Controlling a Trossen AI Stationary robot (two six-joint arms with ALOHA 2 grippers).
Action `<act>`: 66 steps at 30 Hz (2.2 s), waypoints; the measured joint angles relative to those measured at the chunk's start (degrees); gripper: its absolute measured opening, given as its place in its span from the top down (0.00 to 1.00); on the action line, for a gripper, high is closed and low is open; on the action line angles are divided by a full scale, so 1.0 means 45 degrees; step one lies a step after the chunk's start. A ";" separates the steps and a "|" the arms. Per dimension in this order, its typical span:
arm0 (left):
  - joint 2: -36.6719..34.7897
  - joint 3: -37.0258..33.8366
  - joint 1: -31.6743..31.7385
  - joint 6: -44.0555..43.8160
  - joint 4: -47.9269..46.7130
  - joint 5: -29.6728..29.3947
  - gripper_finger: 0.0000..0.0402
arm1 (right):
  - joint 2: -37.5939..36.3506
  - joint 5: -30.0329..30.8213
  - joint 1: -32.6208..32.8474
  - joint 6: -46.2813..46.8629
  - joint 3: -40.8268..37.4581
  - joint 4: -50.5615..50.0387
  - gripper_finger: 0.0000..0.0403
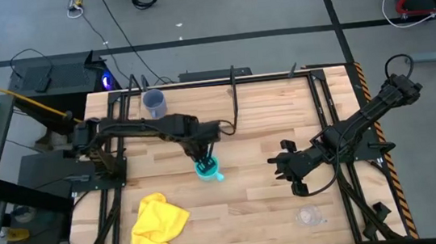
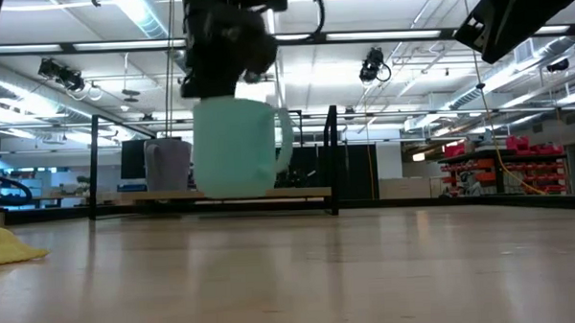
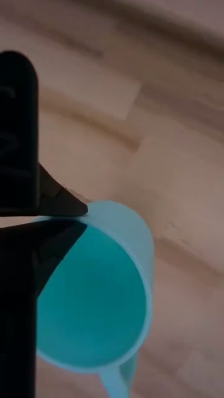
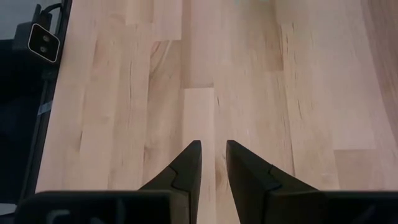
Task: Stack small to large cups/mugs on shelf
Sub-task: Put the light blue mug on the shelf
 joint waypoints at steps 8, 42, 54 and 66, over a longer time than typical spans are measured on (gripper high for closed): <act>-0.0005 0.3741 0.0976 0.5744 -0.3115 -0.1992 0.97 | 0.0000 0.0269 0.0000 -0.0035 0.0000 0.0010 0.80; 0.2427 0.5418 0.7853 1.7397 -0.3450 -0.0726 0.97 | 0.0000 0.0139 -0.2857 -0.1215 0.0000 0.0182 0.85; 0.2704 0.5420 0.8461 1.7775 -0.3122 0.1072 0.97 | 0.0000 0.0029 -0.4176 -0.2470 0.0000 0.0219 0.88; 0.3448 0.5426 0.8494 1.7959 -0.3090 0.1092 0.97 | 0.0000 -0.0022 -0.4454 -0.2765 -0.0005 0.0418 0.88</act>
